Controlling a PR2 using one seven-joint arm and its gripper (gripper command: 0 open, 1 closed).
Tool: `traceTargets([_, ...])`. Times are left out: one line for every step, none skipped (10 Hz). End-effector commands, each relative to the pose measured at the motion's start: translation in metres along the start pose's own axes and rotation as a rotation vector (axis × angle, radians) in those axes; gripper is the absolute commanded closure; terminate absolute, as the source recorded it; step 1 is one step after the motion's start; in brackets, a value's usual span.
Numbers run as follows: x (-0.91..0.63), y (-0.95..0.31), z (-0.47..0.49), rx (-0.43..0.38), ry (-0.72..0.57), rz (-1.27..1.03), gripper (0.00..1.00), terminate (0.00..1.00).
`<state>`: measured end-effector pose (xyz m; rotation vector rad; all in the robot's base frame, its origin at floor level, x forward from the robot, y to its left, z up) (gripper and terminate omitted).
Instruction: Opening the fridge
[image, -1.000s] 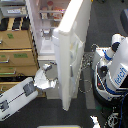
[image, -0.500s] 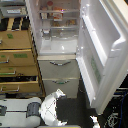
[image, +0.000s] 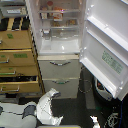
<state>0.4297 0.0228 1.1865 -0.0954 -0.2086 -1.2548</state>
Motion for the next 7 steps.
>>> traceTargets([-0.176, 0.141, -0.004, 0.161, -0.139, 0.435, 0.00, 0.00])
traceTargets([-0.187, 0.147, -0.008, 0.179, -0.132, 0.463, 0.00, 0.00])
traceTargets([-0.197, 0.151, -0.013, 0.184, -0.126, 0.489, 0.00, 0.00])
traceTargets([-0.218, 0.146, -0.030, 0.190, -0.094, 0.526, 0.00, 0.00])
traceTargets([-0.221, 0.141, -0.035, 0.192, -0.092, 0.519, 0.00, 0.00])
traceTargets([-0.226, 0.129, -0.043, 0.212, -0.090, 0.509, 0.00, 0.00])
traceTargets([-0.233, 0.119, -0.052, 0.207, -0.097, 0.492, 0.00, 1.00])
